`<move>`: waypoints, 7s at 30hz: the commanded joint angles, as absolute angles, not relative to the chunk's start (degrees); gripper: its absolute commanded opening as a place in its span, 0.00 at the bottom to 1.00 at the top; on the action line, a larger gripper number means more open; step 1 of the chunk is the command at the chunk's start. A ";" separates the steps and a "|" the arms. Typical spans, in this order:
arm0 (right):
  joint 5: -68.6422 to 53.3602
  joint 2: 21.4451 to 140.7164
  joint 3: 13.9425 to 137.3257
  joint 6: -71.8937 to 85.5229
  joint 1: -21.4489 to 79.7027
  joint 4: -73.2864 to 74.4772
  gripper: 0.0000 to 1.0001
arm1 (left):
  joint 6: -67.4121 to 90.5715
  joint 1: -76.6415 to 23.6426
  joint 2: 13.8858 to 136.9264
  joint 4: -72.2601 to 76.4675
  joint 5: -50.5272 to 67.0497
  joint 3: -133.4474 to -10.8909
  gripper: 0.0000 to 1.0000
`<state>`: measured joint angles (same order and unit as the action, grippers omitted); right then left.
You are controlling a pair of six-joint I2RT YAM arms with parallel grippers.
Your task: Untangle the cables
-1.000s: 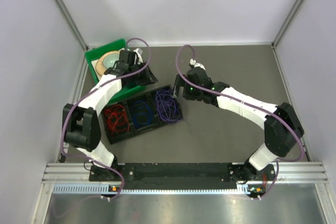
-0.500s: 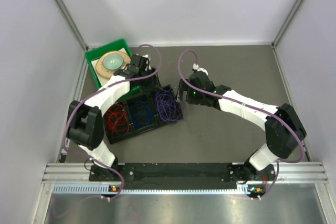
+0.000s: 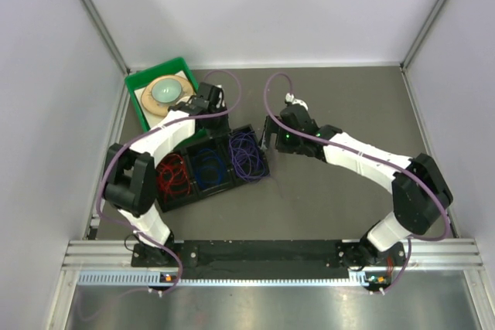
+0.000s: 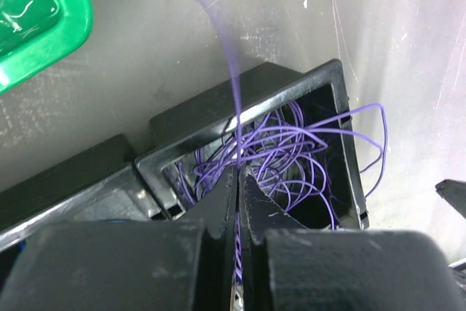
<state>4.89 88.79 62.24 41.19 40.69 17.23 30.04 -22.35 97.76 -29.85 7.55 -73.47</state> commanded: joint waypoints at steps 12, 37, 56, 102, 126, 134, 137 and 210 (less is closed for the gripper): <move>-1.13 83.58 53.80 39.48 36.47 13.19 0.94 | 19.42 -22.59 88.77 -33.84 26.71 -73.84 0.00; 4.56 91.75 50.62 32.17 47.72 12.22 0.53 | 24.26 -22.59 99.31 -29.80 12.48 -69.70 0.00; 11.26 77.78 55.45 32.53 48.78 12.48 0.00 | 24.96 -22.50 100.11 -29.27 12.92 -70.14 0.00; 8.98 86.57 54.77 42.97 41.07 2.64 0.49 | 26.28 -21.09 100.46 -28.12 16.43 -69.17 0.00; 2.81 102.49 61.70 48.69 37.79 -2.55 0.00 | 26.19 -21.09 100.90 -28.83 16.00 -69.52 0.00; 2.46 89.22 56.61 46.23 37.71 -1.85 0.00 | 26.46 -20.66 101.34 -28.65 15.03 -69.35 0.00; 1.67 85.17 56.25 44.92 37.79 -0.18 0.00 | 26.63 -20.57 101.69 -28.39 15.21 -69.43 0.00; 1.14 115.93 73.65 61.08 44.21 -6.15 0.00 | 33.40 -16.00 95.63 -22.85 23.47 -67.32 0.00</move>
